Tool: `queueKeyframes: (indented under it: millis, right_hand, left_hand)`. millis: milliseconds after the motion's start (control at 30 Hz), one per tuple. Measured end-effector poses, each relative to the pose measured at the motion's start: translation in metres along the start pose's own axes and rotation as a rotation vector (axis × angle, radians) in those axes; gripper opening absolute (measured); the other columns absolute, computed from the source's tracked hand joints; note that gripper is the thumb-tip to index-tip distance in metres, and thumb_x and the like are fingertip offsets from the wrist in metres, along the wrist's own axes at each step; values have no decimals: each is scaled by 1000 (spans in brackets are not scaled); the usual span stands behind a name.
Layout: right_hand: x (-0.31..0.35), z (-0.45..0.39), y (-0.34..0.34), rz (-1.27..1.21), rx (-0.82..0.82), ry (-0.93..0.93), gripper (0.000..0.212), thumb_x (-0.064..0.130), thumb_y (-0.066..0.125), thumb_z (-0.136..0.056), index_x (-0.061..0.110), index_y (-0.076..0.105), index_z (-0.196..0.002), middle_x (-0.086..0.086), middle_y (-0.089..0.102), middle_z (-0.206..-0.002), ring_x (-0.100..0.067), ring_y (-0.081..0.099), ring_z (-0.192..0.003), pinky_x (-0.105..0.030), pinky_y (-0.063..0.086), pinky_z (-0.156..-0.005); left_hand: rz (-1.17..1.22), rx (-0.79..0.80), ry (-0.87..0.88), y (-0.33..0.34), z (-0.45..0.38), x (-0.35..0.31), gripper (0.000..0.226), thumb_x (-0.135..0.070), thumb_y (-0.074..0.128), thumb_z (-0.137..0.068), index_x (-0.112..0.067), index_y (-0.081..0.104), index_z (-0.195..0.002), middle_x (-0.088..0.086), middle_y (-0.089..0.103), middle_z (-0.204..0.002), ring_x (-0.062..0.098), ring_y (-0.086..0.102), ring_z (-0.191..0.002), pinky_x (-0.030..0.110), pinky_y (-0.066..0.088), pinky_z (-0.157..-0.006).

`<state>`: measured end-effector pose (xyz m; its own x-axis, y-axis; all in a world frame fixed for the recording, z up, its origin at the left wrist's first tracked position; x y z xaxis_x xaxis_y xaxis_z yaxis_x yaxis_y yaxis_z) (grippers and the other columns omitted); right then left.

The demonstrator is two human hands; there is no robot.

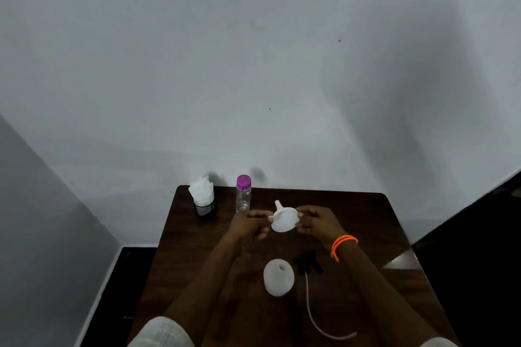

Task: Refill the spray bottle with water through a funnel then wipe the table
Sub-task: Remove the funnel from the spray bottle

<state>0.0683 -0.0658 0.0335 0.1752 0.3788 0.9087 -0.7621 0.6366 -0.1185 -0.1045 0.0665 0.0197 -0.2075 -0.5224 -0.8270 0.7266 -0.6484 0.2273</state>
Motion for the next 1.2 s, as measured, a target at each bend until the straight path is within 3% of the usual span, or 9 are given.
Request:
queueKeyframes:
  millis: [133,300,400,567,700,867,1033,1200]
  right_hand:
    - [-23,-20,9,-82,-33,47,22,-11,64,-88,4,71,-102,-23,70,-111,-30,69,-102,-39,60,-89]
    - [-49,-41,16,-163,-146,88,16,-5,60,-93,-2,70,-103,-19,68,-110,-30,67,-105,-47,58,-94]
    - [-58,-54,24,-138,-141,55,10,2,69,-90,1,72,-99,-15,72,-105,-29,69,-102,-48,58,-94]
    - [-84,-89,31,-22,-124,40,23,3,80,-80,8,70,-101,-9,72,-108,-25,70,-102,-42,61,-88]
    - [-101,-114,34,19,-111,76,31,-1,82,-76,10,70,-103,-7,71,-110,-22,69,-102,-41,60,-89]
    - [-113,-143,33,113,-152,66,35,-3,82,-75,7,70,-107,-3,70,-107,-18,66,-101,-22,54,-79]
    - [-118,-166,29,188,-230,57,32,-1,81,-77,10,71,-105,-2,69,-103,-19,65,-100,-32,54,-89]
    - [-115,-178,25,222,-306,50,32,-2,82,-75,7,71,-104,-2,67,-97,-18,63,-93,-27,49,-83]
  left_hand:
    - [63,-53,-67,-2,-16,11,16,8,72,-84,1,72,-99,19,72,-91,24,69,-79,30,61,-65]
    - [265,-188,-179,-10,-43,42,14,8,72,-84,0,72,-95,20,73,-101,29,71,-96,37,62,-78]
    - [296,-250,-201,-18,-63,58,22,13,70,-83,-1,70,-101,21,71,-108,32,70,-102,40,62,-83]
    - [305,-327,-249,-29,-95,76,30,15,70,-81,-1,65,-106,22,70,-107,34,71,-100,40,63,-80]
    - [243,-370,-254,-34,-119,86,26,13,72,-82,-2,63,-102,19,69,-103,29,70,-97,32,61,-72]
    - [4,-424,-211,-38,-154,94,19,8,70,-86,-11,67,-85,14,69,-95,26,70,-92,43,61,-87]
    - [-199,-407,-169,-34,-172,97,23,10,67,-84,-12,72,-88,11,71,-88,28,73,-86,48,62,-83]
    - [-333,-385,-107,-27,-183,94,21,1,71,-85,-14,77,-99,0,71,-74,19,73,-73,37,64,-73]
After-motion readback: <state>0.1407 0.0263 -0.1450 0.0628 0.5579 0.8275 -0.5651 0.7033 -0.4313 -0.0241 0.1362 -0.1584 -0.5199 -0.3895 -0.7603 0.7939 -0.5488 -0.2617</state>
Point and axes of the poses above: each hand's wrist, its own z-axis away from the middle knuckle, its own y-axis out of the palm, x = y × z, the point moved 7 cm from there along -z, towards the middle knuckle
